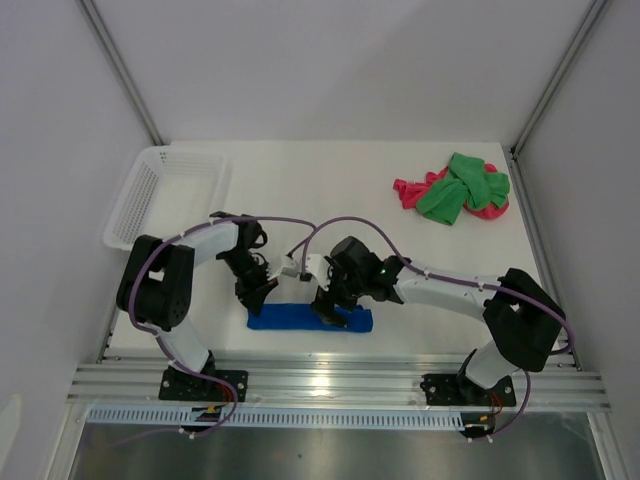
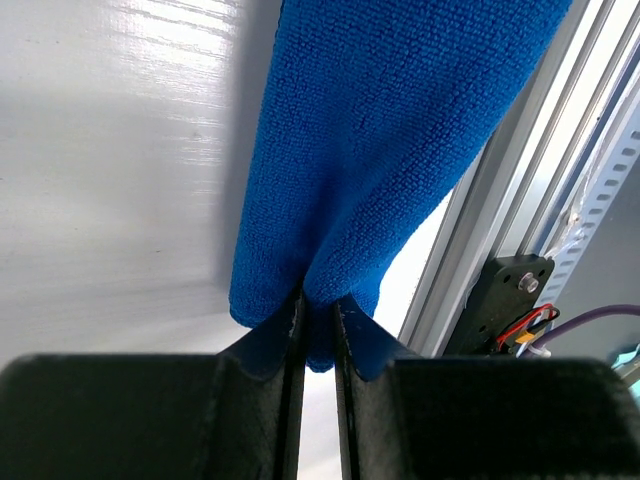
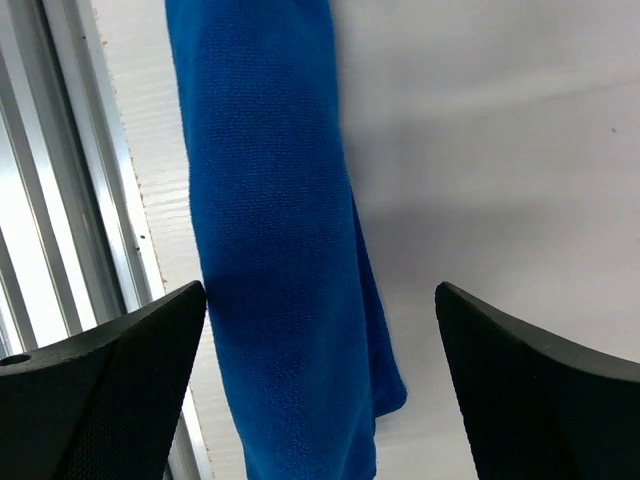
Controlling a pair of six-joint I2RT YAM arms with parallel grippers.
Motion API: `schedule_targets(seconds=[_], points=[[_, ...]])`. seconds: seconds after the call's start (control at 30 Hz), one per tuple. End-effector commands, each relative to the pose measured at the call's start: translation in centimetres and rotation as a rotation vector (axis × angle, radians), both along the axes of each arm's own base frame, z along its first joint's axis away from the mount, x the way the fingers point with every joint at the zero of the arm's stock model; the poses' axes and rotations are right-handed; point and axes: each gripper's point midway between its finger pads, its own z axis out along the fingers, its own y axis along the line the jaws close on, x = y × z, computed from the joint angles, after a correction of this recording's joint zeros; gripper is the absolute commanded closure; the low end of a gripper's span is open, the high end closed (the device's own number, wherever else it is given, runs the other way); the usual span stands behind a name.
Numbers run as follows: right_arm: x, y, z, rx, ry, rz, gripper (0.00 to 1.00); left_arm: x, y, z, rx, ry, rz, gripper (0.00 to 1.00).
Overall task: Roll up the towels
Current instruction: Roll the towel
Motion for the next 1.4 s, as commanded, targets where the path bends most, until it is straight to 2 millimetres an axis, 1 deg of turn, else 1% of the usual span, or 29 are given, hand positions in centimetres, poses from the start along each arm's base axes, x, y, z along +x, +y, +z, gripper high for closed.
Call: schedule_targets(seconds=[0.0, 0.1, 0.17, 0.2, 0.23, 0.3, 0.33, 0.37, 0.43, 0.47, 0.5, 0.57, 0.6, 0.67, 0.7, 0.77, 0.8, 0.87, 0.9, 0.97, 1.0, 1.07, 1.1, 1.13, 1.17, 1.2, 1.23, 1.27, 1.37], points=[[-0.7, 0.5, 0.0, 0.029, 0.010, 0.044, 0.01, 1.1, -0.6, 0.2, -0.043, -0.020, 0.024, 0.83], [-1.2, -0.1, -1.1, 0.007, 0.035, 0.037, 0.05, 1.0, -0.5, 0.1, -0.039, -0.018, 0.025, 0.83], [-1.4, -0.3, -1.4, 0.005, 0.048, 0.033, 0.13, 1.0, -0.4, 0.1, -0.035, -0.018, 0.027, 0.82], [-1.5, -0.4, -1.4, 0.009, 0.057, 0.030, 0.21, 1.0, -0.4, 0.1, -0.035, -0.018, 0.027, 0.81], [-1.5, -0.4, -1.3, 0.018, 0.060, 0.028, 0.38, 1.0, -0.5, 0.1, -0.035, -0.015, 0.028, 0.81], [-1.2, -0.4, -1.2, 0.038, 0.073, 0.024, 0.54, 1.1, -0.5, 0.3, -0.036, -0.021, 0.032, 0.80], [-1.2, -0.5, -1.1, 0.046, 0.085, 0.027, 0.66, 1.1, -0.5, 0.4, -0.038, -0.027, 0.034, 0.80], [-1.0, -0.4, -0.9, 0.058, 0.100, 0.024, 0.71, 1.3, -0.5, 0.6, -0.041, -0.040, 0.036, 0.78], [-0.4, -0.6, -0.6, 0.086, 0.141, 0.018, 0.79, 1.4, -0.6, 0.8, -0.044, -0.053, 0.048, 0.71], [-0.4, -0.7, -0.8, 0.086, 0.159, 0.018, 0.80, 1.7, -0.8, 1.2, -0.053, -0.079, 0.051, 0.68], [0.0, -0.6, -0.4, 0.104, 0.175, 0.018, 0.81, 1.9, -0.8, 1.3, -0.056, -0.093, 0.055, 0.61], [0.1, -0.8, -0.6, 0.110, 0.210, 0.027, 0.82, 2.2, -0.9, 1.7, -0.060, -0.126, 0.070, 0.56], [0.3, -0.7, -0.2, 0.129, 0.231, 0.031, 0.82, 2.8, -1.0, 2.1, -0.071, -0.176, 0.077, 0.53], [0.5, -0.9, -0.5, 0.122, 0.261, 0.026, 0.81, 3.7, -1.0, 2.8, -0.071, -0.236, 0.100, 0.50], [0.9, -0.9, -0.7, 0.113, 0.272, 0.020, 0.81, 4.6, -1.2, 3.6, -0.084, -0.304, 0.114, 0.49], [1.0, -1.2, -1.2, 0.090, 0.293, 0.015, 0.80, 5.6, -1.1, 4.4, -0.074, -0.361, 0.152, 0.47], [1.0, -1.2, -1.8, 0.077, 0.310, 0.016, 0.80, 6.3, -1.2, 5.2, -0.084, -0.399, 0.162, 0.40], [1.0, -1.0, -1.7, 0.088, 0.336, 0.026, 0.79, 6.6, -1.5, 6.5, -0.101, -0.439, 0.181, 0.37], [1.1, -1.0, -2.0, 0.087, 0.353, 0.023, 0.78, 7.1, -1.8, 7.6, -0.113, -0.468, 0.186, 0.37], [1.4, -1.0, -2.3, 0.081, 0.362, 0.013, 0.78, 7.6, -2.1, 8.4, -0.109, -0.501, 0.194, 0.36], [1.5, -1.1, -2.6, 0.077, 0.375, 0.003, 0.76, 7.7, -2.9, 8.8, -0.114, -0.514, 0.185, 0.35], [2.0, -1.2, -2.6, 0.087, 0.387, -0.015, 0.75, 8.0, -4.1, 8.8, -0.127, -0.534, 0.164, 0.35], [2.1, -1.1, -2.7, 0.091, 0.393, -0.022, 0.73, 7.6, -5.2, 8.5, -0.131, -0.531, 0.136, 0.35], [2.2, -1.1, -2.8, 0.093, 0.404, -0.038, 0.70, 7.5, -5.7, 8.2, -0.129, -0.521, 0.139, 0.35], [2.5, -1.2, -2.9, 0.094, 0.405, -0.051, 0.68, 7.6, -6.5, 7.3, -0.125, -0.506, 0.123, 0.35], [2.6, -1.3, -3.0, 0.091, 0.410, -0.061, 0.67, 7.2, -7.3, 6.8, -0.120, -0.495, 0.095, 0.35], [2.8, -1.3, -3.0, 0.094, 0.410, -0.073, 0.64, 7.1, -7.7, 6.3, -0.112, -0.483, 0.086, 0.35], [2.8, -1.4, -3.2, 0.088, 0.411, -0.082, 0.62, 7.0, -8.1, 5.2, -0.098, -0.463, 0.070, 0.35], [3.2, -1.5, -3.6, 0.080, 0.414, -0.108, 0.56, 7.1, -8.8, 3.9, -0.070, -0.449, 0.031, 0.36]])
